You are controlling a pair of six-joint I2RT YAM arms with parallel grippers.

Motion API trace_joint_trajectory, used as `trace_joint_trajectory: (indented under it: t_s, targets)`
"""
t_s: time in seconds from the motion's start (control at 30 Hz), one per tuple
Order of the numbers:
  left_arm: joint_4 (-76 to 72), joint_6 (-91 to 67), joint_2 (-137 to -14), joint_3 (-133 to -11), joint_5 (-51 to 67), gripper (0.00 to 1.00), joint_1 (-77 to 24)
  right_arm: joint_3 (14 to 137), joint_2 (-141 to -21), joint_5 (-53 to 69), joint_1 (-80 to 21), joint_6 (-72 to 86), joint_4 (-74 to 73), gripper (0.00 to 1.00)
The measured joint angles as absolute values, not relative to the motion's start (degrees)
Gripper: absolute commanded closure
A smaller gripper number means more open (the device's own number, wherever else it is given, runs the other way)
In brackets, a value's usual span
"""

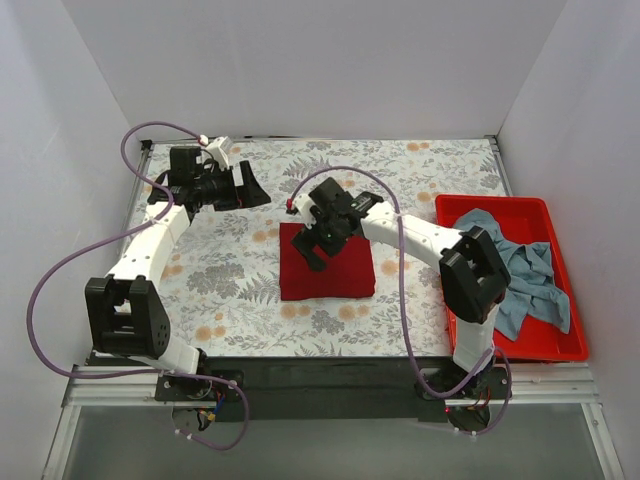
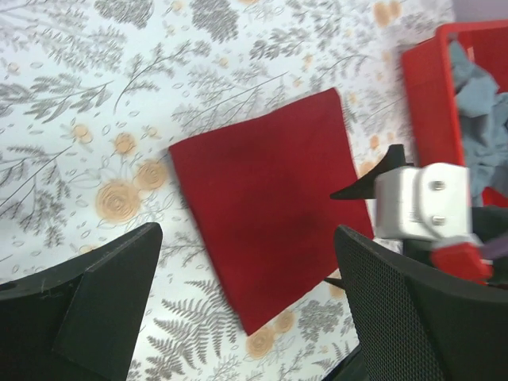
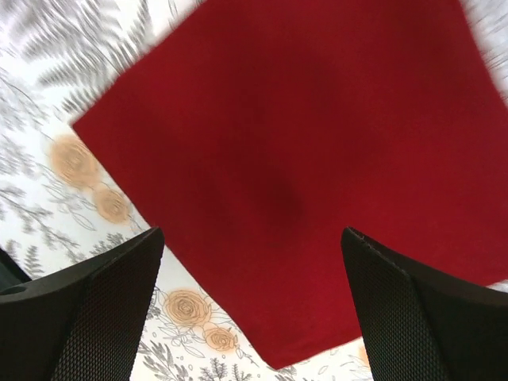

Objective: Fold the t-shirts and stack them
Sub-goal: Neatly place the folded tshirt to the corner

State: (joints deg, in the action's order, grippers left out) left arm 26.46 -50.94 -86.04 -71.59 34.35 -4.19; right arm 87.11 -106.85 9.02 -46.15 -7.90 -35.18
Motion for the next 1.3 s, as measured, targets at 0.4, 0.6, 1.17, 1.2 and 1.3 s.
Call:
trace_joint_trajectory:
  t_s: [0.4,0.6,1.17,1.2,1.3]
  targets:
    - [34.3,-45.5,-85.9,-70.6,30.6,0.1,-4.2,88.8,-117.7,12.4,-42.8,-11.4,-39.7,0.02]
    - [35.4,-44.5,-86.0,-70.6,30.6,0.1,-4.2,97.1,-123.4,15.7,-30.5,-18.7,-40.2,0.02]
    - [37.1,-43.0,-88.1,-70.6,28.7,0.1,-4.1,122.0,-138.7,12.9,-7.6,-36.9,-42.1,0.02]
    - [37.3,-42.9,-88.1,-70.6,28.7,0.1,-4.1,122.6,-139.0,12.8,-6.8,-37.7,-42.2,0.02]
    - [37.5,-42.8,-88.2,-70.7,28.5,0.1,-4.0,123.5,-139.5,12.5,-4.4,-39.7,-42.2,0.02]
